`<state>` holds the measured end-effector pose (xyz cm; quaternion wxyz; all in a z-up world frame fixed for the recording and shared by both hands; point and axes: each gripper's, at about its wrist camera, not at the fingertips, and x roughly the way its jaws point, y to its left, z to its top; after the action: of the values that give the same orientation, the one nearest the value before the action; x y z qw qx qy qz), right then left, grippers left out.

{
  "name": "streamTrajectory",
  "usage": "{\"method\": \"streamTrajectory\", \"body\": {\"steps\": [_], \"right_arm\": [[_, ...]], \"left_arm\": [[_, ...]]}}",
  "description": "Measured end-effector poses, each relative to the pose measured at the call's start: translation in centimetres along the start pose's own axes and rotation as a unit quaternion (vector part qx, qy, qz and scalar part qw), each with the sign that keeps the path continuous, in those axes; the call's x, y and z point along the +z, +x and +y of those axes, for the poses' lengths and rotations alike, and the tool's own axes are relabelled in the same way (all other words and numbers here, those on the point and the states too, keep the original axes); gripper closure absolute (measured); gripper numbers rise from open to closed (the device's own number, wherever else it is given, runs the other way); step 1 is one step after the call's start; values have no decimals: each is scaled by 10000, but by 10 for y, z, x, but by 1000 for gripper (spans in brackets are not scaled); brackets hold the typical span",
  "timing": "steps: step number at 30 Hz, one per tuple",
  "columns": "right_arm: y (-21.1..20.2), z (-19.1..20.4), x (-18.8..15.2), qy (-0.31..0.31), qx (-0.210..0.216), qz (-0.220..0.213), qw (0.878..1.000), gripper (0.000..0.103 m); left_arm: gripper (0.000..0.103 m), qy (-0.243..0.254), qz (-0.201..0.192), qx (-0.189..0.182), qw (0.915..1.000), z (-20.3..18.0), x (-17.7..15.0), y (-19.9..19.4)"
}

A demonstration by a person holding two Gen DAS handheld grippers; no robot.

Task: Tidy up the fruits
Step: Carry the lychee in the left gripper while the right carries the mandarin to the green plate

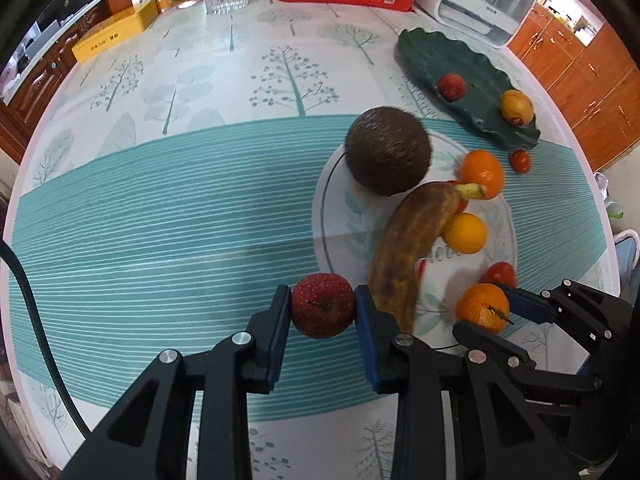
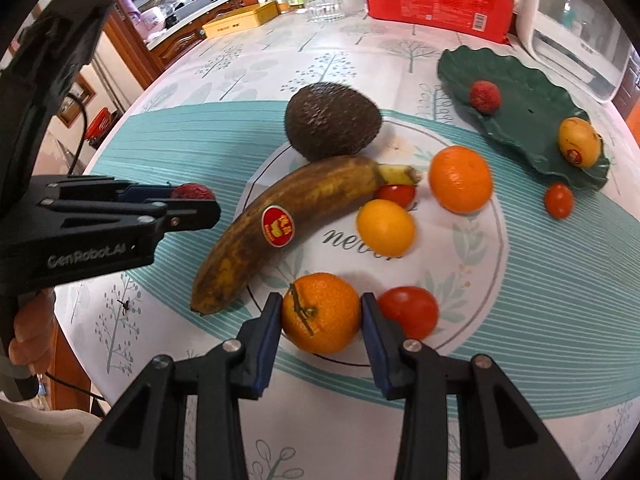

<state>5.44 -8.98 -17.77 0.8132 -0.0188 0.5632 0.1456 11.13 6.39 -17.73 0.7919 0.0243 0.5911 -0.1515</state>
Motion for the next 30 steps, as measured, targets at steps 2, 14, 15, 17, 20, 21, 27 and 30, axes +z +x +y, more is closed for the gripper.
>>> {"method": "streamTrajectory", "body": {"steps": [2, 14, 15, 17, 20, 21, 27, 30], "right_arm": [[-6, -4, 2, 80, -14, -29, 10000, 64], [-64, -49, 31, 553, -266, -283, 9977, 64], [-70, -54, 35, 579, -299, -309, 9974, 64], [-84, -68, 49, 660, -373, -356, 9965, 64], [-107, -90, 73, 781, -398, -473, 9950, 64], [-113, -96, 80, 809, -414, -526, 9945, 64], [-154, -143, 137, 1016, -644, -783, 9896, 64], [-166, -166, 167, 1078, -832, -878, 9868, 64]], "left_arm": [[73, 38, -42, -33, 10000, -5, -1, -7], [73, 501, -305, 23, 9983, -64, 32, -48], [73, 569, -345, 47, 9978, -69, 37, -53], [73, 691, -418, 84, 9967, -80, 50, -60], [73, 840, -520, 107, 9951, -99, 75, -72], [73, 887, -558, 109, 9944, -105, 85, -76], [73, 1149, -917, 243, 9888, -141, 145, -103], [73, 1206, -1086, 270, 9864, -155, 176, -114]]}}
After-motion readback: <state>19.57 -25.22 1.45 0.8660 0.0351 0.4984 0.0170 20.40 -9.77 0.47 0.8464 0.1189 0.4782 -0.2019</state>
